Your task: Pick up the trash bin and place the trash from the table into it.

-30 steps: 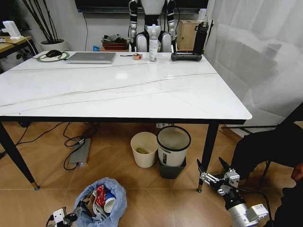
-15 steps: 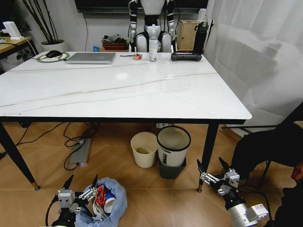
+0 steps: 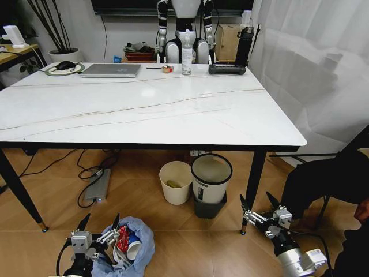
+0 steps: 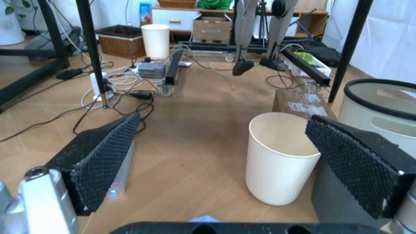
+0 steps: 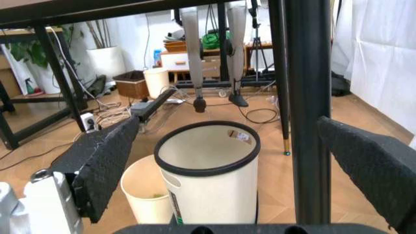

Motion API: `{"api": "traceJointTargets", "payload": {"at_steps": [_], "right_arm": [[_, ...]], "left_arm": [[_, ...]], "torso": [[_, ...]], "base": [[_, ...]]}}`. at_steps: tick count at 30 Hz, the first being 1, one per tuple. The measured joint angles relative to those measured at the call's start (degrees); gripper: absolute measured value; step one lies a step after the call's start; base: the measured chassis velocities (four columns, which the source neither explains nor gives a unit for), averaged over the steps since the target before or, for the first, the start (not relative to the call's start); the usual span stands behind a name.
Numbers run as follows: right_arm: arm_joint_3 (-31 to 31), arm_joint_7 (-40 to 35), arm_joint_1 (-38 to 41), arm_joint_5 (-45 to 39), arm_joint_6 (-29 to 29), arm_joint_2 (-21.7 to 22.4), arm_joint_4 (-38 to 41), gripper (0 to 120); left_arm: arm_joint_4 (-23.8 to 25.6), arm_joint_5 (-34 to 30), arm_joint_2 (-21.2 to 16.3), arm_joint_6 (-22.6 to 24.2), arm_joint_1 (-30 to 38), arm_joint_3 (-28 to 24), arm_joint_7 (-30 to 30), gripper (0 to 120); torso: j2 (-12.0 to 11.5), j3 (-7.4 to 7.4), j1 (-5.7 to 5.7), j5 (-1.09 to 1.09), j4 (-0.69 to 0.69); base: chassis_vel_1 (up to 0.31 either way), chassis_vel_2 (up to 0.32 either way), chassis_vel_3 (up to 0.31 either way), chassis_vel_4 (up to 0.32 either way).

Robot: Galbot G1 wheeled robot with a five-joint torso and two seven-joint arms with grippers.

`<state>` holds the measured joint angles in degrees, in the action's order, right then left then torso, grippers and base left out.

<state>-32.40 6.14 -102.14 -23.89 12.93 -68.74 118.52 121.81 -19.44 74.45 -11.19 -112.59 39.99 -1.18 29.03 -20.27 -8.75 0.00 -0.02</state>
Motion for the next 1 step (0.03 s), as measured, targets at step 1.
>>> {"api": "traceJointTargets", "payload": {"at_steps": [1], "right_arm": [[0.00,0.00,0.00,0.00,0.00,0.00,0.00,100]], "left_arm": [[-0.02,-0.01,0.00,0.01,0.01,0.00,0.01,100]], "torso": [[0.00,0.00,0.00,0.00,0.00]], "base": [[0.000,0.000,0.000,0.000]]}}
